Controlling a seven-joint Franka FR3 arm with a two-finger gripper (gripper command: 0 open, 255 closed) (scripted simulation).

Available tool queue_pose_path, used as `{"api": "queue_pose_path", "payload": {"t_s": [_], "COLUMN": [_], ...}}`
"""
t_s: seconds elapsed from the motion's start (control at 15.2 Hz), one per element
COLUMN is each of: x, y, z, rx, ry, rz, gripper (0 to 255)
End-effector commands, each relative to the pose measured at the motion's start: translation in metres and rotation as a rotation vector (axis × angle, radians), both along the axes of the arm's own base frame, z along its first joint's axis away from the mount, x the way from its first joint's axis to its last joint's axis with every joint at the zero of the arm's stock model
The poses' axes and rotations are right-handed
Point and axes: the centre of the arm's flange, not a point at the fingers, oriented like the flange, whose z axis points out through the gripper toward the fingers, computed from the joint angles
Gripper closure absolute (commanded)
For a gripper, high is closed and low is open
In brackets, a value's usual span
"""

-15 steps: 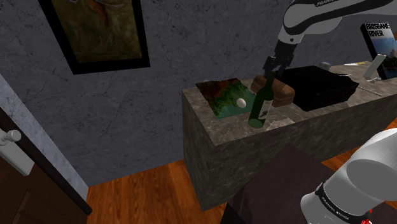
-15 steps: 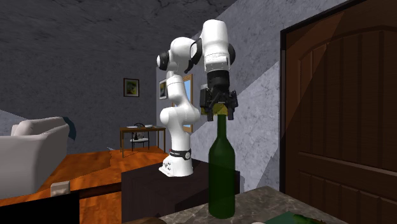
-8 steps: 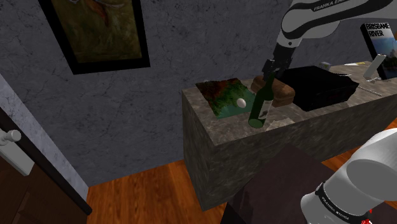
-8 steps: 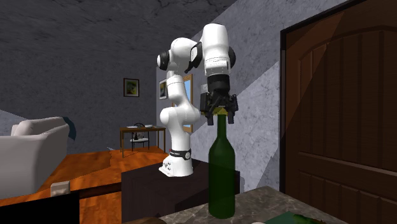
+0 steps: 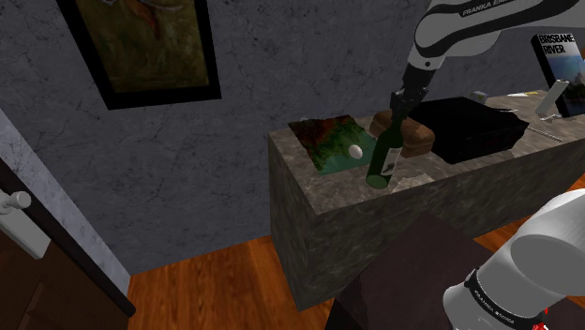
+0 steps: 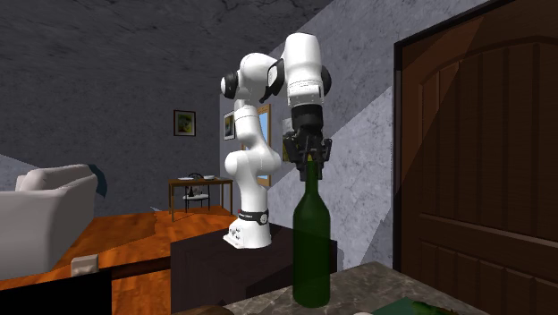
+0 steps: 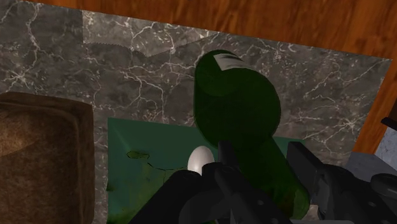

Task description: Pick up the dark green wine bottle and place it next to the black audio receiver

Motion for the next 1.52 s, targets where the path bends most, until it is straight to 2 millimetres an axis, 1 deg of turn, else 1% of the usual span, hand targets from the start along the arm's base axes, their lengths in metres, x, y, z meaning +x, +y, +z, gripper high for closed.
{"api": "queue_pose_path", "payload": {"t_s": [0.0, 0.2, 1.45], "x": [0.000, 0.000, 0.000], "y": [0.000, 0.000, 0.000], "z": [-0.001, 0.000, 0.100], "rx": [0.000, 0.000, 0.000], "ry": [0.001, 0.001, 0.001], "rz": [0.000, 0.000, 0.000], "gripper": [255, 255, 255]}}
